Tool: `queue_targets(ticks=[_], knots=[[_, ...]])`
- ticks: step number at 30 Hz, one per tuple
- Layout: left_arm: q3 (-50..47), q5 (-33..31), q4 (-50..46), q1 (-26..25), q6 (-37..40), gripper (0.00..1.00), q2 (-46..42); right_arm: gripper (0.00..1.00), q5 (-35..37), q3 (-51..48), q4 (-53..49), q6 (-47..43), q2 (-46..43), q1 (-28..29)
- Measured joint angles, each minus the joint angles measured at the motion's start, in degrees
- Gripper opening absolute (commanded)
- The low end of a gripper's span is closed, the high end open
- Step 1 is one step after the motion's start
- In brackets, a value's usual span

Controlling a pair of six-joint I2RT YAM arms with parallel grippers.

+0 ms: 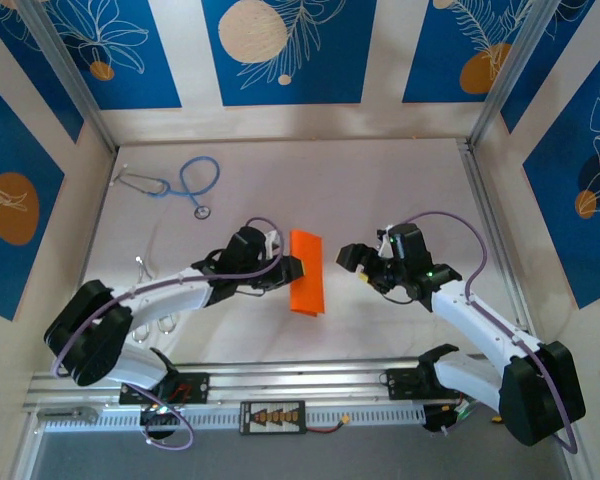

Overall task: Fold a paper plane with a square sheet of paper (pick it up from the middle)
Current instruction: First fold the square sheet of paper in half at the center of the table.

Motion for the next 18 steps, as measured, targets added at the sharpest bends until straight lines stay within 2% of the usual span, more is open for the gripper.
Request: queue_targets(ticks=[6, 12, 18], knots=[[-0.90, 2.32, 4.81, 0.00, -2.14, 0.30, 5.33, 0.89, -2.99, -1.38, 3.17, 0.70, 0.02, 0.00], [-1.07, -0.28, 0.59, 0.04, -1.66, 0.32, 7.23, 0.87, -6.10, -1.57, 5.66, 0.44, 2.23, 0.00], [-1.07, -3.52, -5.57, 0.15, 0.28, 0.37, 7.48, 0.86, -8.07, -3.72, 8.57, 0.50, 4.07, 0.02]])
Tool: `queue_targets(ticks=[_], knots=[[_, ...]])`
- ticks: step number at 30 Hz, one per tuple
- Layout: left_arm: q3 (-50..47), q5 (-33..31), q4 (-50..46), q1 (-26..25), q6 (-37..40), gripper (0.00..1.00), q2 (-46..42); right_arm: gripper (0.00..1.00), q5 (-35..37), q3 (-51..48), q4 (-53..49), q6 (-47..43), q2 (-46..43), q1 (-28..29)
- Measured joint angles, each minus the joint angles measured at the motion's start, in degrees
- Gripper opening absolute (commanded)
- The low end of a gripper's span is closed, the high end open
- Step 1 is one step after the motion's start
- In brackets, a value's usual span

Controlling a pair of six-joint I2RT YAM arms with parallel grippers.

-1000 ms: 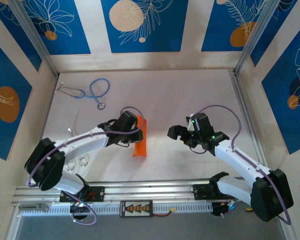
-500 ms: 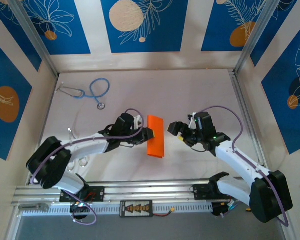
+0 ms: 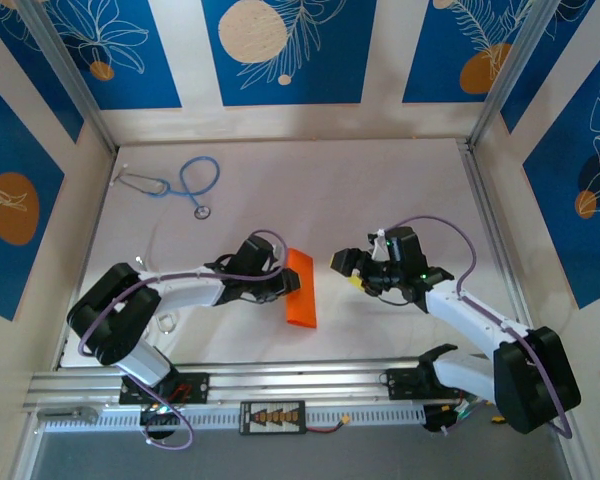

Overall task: Fold a paper plane with a square sheet of paper (pick it up from the middle)
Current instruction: First fold the square sheet of paper in half at the center of the table.

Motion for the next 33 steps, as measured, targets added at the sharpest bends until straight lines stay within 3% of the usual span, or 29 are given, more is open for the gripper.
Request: queue_targets(ticks=[12, 25, 33], knots=[[2.75, -6.21, -12.94, 0.00, 4.20, 0.50, 0.20, 0.87, -0.20, -0.35, 2.10, 0.00, 1.68, 0.17], [3.58, -11.21, -17.90, 0.00, 5.64, 0.45, -2.12, 0.86, -0.44, -0.33, 3.17, 0.02, 3.96, 0.66], [3.93, -11.15, -18.58, 0.00, 7.08, 0.48, -0.35, 0.86, -0.87, -0.33, 3.32, 0.02, 5.35, 0.66]])
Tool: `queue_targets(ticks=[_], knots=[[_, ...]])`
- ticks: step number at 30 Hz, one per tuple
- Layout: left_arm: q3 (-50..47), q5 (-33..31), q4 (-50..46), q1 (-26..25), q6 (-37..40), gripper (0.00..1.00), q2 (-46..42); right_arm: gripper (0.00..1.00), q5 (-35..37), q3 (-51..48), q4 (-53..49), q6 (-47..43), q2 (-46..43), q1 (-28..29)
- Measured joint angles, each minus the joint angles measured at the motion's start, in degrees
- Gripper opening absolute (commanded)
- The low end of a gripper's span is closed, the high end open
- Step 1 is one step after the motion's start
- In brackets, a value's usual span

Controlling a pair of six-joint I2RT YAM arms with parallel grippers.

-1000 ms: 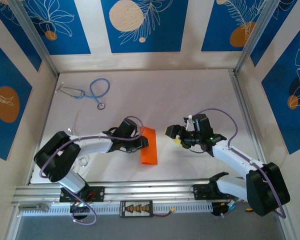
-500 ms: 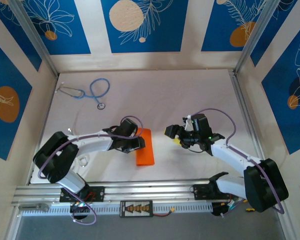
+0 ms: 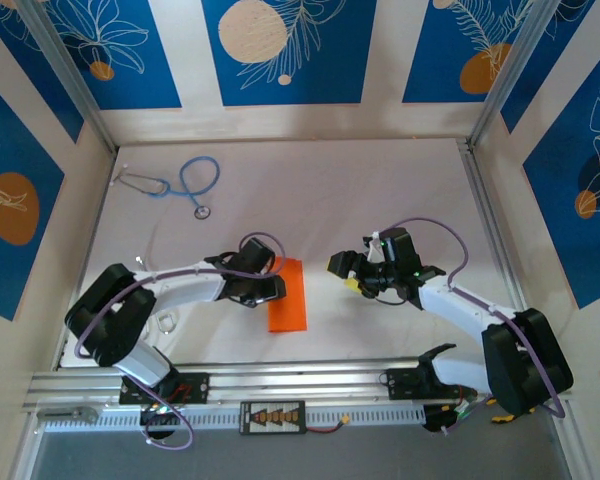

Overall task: Fold a paper plane with a square sheet of paper (pick it up from the middle)
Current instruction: First fold the square sheet of paper in half at the center of the table.

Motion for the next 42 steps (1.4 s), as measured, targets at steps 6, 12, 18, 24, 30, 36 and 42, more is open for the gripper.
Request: queue_targets(ticks=[6, 12, 18, 24, 30, 36, 42], knots=[[2.51, 0.94, -2.64, 0.11, 1.53, 0.50, 1.84, 0.86, -0.02, 0.02, 0.00, 0.00, 0.33, 0.00], [3.56, 1.14, -3.96, 0.09, 1.97, 0.51, 2.69, 0.83, -0.39, 0.02, 0.00, 0.07, 0.33, 0.00], [3.80, 1.33, -4.33, 0.09, 2.49, 0.52, 2.80, 0.81, -0.79, 0.15, 0.02, 0.17, 1.73, 0.00], [3.87, 1.33, -4.35, 0.09, 2.58, 0.53, 2.89, 0.82, -1.05, 0.66, 0.02, 0.20, 3.43, 0.48], [4.07, 1.33, -4.61, 0.07, 2.60, 0.52, 3.06, 0.81, -1.09, 0.72, 0.00, 0.20, 3.43, 0.72], [4.13, 1.33, -4.76, 0.04, 2.99, 0.52, 3.13, 0.82, -1.07, 1.44, 0.04, 0.20, 4.52, 0.76], [5.57, 1.66, -6.14, -0.09, 3.96, 0.59, 3.96, 0.81, -1.22, 1.46, 0.00, 0.20, 5.29, 0.76]])
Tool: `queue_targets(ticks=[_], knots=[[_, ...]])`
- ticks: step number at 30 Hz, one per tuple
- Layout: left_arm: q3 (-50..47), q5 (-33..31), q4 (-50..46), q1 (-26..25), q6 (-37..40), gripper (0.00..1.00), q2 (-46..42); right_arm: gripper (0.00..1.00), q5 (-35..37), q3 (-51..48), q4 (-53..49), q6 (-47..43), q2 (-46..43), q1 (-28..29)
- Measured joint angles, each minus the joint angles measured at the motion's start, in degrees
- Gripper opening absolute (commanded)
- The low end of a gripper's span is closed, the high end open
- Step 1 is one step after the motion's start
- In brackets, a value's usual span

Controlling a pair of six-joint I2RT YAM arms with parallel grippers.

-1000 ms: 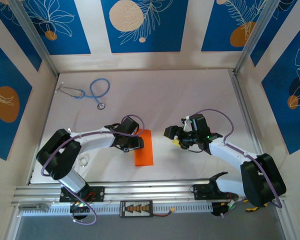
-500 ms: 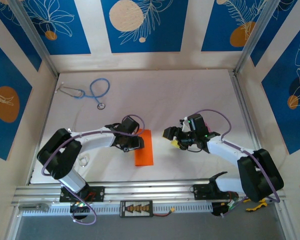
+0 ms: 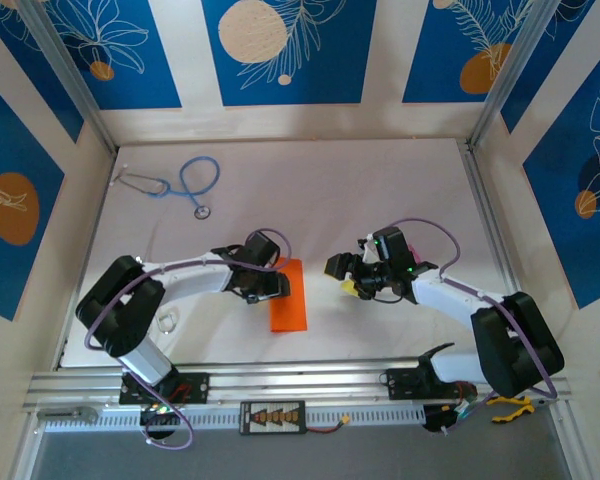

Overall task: Fold a paper plane with a square sheet of paper (pick it up from the middle)
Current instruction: First fold the square sheet of paper in half at the center of the table.

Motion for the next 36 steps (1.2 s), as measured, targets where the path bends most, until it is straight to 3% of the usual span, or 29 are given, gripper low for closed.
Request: queue_targets(ticks=[11, 22, 36], knots=[[4.31, -1.68, -5.44, -1.27, 1.44, 0.58, 2.95, 0.81, -0.02, 0.07, -0.13, -0.02, 0.00, 0.00], [3.87, -2.82, -5.46, -1.42, 0.92, 0.50, 2.69, 0.81, 0.00, 0.07, -0.42, -0.02, 0.00, 0.00], [3.56, -2.99, -5.01, -1.49, 0.50, 0.54, 2.47, 0.81, 0.00, 0.07, -0.44, 0.00, -0.17, 0.00]])
